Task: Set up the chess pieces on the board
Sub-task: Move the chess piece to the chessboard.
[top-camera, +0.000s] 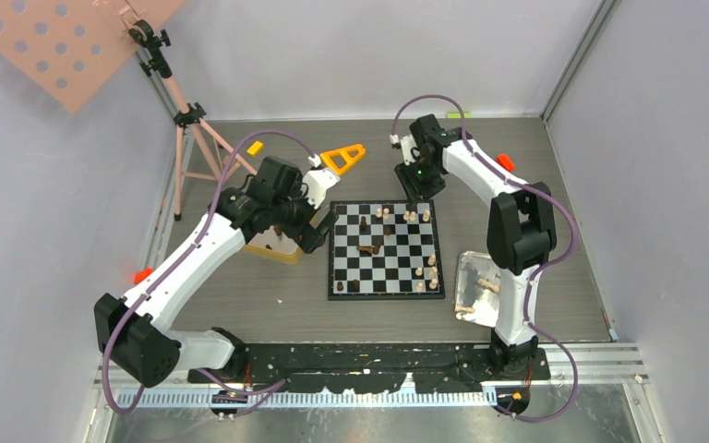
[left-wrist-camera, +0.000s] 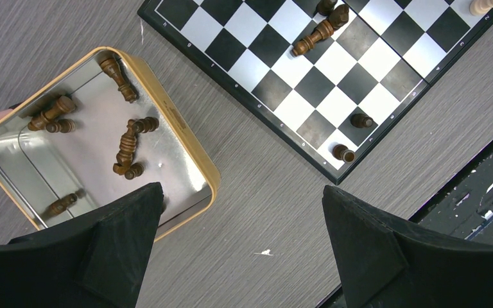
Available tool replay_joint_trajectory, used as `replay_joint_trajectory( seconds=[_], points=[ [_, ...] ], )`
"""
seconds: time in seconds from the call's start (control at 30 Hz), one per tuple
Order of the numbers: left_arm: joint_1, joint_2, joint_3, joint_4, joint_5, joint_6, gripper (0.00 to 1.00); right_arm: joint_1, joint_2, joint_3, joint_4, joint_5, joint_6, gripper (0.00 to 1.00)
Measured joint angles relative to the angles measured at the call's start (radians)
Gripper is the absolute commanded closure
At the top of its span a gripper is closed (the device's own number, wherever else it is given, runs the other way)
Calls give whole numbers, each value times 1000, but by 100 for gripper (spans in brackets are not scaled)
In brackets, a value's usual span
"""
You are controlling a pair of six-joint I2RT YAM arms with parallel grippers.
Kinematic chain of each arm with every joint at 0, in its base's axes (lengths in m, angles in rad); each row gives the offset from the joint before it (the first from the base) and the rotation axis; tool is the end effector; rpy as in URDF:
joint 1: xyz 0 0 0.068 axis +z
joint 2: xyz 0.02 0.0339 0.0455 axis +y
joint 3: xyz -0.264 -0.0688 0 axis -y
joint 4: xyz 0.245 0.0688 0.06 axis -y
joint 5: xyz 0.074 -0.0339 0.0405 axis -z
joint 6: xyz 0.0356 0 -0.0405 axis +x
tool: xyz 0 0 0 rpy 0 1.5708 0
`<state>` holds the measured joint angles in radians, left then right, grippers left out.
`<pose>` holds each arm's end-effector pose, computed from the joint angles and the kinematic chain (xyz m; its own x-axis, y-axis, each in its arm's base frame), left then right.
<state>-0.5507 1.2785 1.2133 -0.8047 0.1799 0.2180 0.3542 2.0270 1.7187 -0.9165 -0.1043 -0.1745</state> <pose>0.2205 -0.1429 0.3269 -0.5032 0.5587 -0.6592 0.7395 0.6731 0.0060 0.3974 0.1509 0.2304 -0.8033 -0.4812 -0.3510 -0.5255 0.8500 0.0376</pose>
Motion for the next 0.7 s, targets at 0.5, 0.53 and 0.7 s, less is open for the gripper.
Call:
replay_joint_trajectory(
  seconds=[0.5, 0.53, 0.7],
  points=[
    [0, 0, 0, 0, 0, 1, 2, 91, 28, 18, -38, -19, -121, 58],
    [0, 0, 0, 0, 0, 1, 2, 93, 36, 23, -41, -19, -129, 59],
    [0, 0, 0, 0, 0, 3, 2, 101, 68, 37, -51, -17, -153, 61]
  ],
)
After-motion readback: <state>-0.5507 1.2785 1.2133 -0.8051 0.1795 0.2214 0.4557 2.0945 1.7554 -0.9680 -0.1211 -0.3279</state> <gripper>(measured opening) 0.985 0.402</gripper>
